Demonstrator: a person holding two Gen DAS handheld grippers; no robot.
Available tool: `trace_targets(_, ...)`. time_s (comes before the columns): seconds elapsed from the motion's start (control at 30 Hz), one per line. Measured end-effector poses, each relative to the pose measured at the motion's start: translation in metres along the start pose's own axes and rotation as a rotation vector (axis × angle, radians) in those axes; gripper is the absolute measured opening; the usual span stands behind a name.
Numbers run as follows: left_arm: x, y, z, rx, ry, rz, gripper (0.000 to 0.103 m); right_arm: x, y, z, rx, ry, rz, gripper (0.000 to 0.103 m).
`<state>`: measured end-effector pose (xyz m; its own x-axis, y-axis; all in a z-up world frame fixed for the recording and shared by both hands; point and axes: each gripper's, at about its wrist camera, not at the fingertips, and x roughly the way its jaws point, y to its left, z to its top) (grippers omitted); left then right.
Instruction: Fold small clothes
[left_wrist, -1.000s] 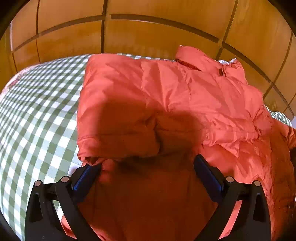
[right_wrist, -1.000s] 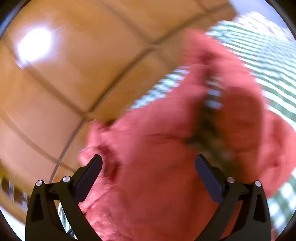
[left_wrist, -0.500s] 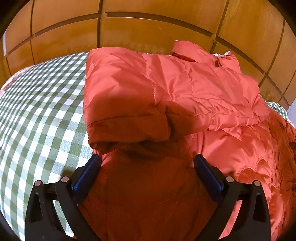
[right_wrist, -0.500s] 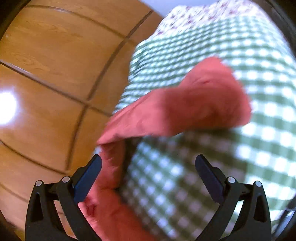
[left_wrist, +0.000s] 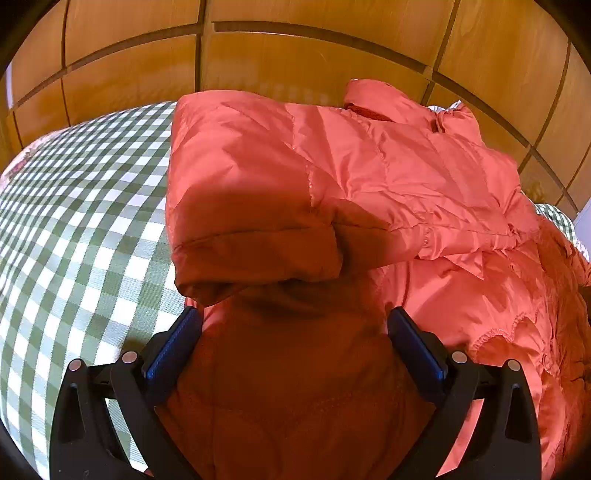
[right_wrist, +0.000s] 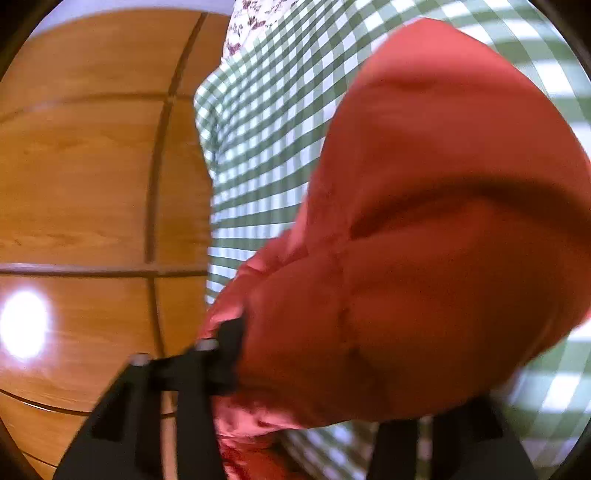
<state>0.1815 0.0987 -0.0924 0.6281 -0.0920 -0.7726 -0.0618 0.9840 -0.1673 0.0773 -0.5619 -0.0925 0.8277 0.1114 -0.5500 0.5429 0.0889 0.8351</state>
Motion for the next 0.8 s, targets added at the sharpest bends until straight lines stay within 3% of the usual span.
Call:
trace_targets(0.1, 0.001, 0.002, 0.0, -0.008, 0.0, -0.011, 0.1, -0.022, 0.034, -0.003, -0.156, -0.108, -0.057, 0.022)
trace_targets(0.2, 0.001, 0.003, -0.001, -0.014, -0.001, -0.019, 0.1, -0.043, 0.085, -0.023, -0.364, -0.211, -0.046, 0.021)
trace_targets(0.33, 0.0, 0.004, -0.001, -0.022, -0.004, -0.028, 0.1, -0.063, 0.16, -0.086, -0.721, -0.325, -0.028, 0.021)
trace_targets(0.4, 0.0, 0.005, -0.001, -0.026, -0.006, -0.033, 0.1, -0.063, 0.185, -0.123, -0.851, -0.341, 0.006, 0.021)
trace_targets(0.63, -0.002, 0.006, -0.002, -0.032, -0.009, -0.037, 0.1, -0.031, 0.229, -0.279, -1.228, -0.2, 0.154, 0.021)
trace_targets(0.8, -0.003, 0.006, -0.003, -0.036, -0.011, -0.038, 0.1, 0.031, 0.21, -0.388, -1.443, 0.017, 0.122, 0.024)
